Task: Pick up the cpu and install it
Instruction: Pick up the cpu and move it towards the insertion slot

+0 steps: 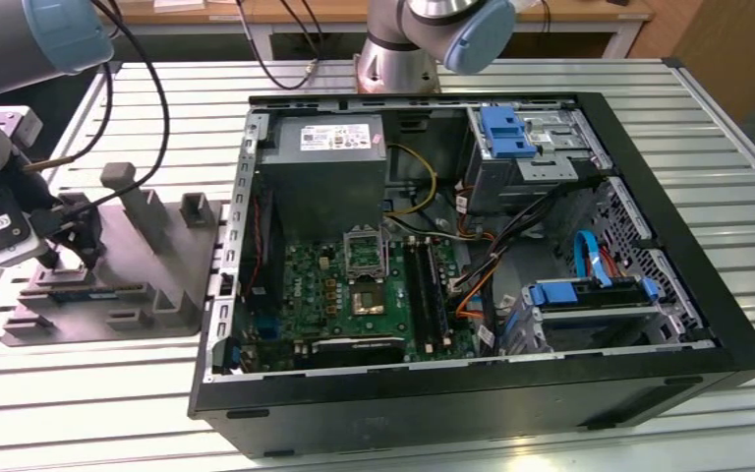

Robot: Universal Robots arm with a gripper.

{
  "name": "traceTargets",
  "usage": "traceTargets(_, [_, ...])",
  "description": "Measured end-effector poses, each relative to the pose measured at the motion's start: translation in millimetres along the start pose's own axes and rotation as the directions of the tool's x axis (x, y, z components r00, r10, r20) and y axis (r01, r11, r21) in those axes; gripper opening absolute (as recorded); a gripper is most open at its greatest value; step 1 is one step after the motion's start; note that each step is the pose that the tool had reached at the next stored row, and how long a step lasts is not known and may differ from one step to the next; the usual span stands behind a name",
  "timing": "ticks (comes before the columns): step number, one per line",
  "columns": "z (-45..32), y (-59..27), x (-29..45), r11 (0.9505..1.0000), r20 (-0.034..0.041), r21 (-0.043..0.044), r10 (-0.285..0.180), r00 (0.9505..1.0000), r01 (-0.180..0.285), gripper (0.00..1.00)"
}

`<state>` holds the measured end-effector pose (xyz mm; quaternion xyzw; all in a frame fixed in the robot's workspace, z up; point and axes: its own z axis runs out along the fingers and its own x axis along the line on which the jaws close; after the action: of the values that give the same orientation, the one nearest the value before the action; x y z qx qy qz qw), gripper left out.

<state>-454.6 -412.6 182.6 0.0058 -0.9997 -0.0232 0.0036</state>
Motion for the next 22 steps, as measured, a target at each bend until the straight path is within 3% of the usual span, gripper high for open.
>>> traceTargets(1, [0.0,0.0,0.0,1.0,-0.0001,0.0001,0.0,1.0,0.0,0.55])
traceTargets(2, [0.0,0.0,0.0,1.0,-0.0001,0.0001,0.0,1.0,0.0,0.48])
traceTargets(7, [-0.3,0.1,0.0,1.0,0.0001,-0.0001,0.0,1.0,0.0,0.47])
traceTargets(11, [-6.5,0.3,0.0,1.0,0.0,0.0,0.0,1.0,0.0,0.47])
traceTargets(22, [-53.1,2.5,0.4,1.0,0.0,0.0,0.0,1.0,0.0,0.47])
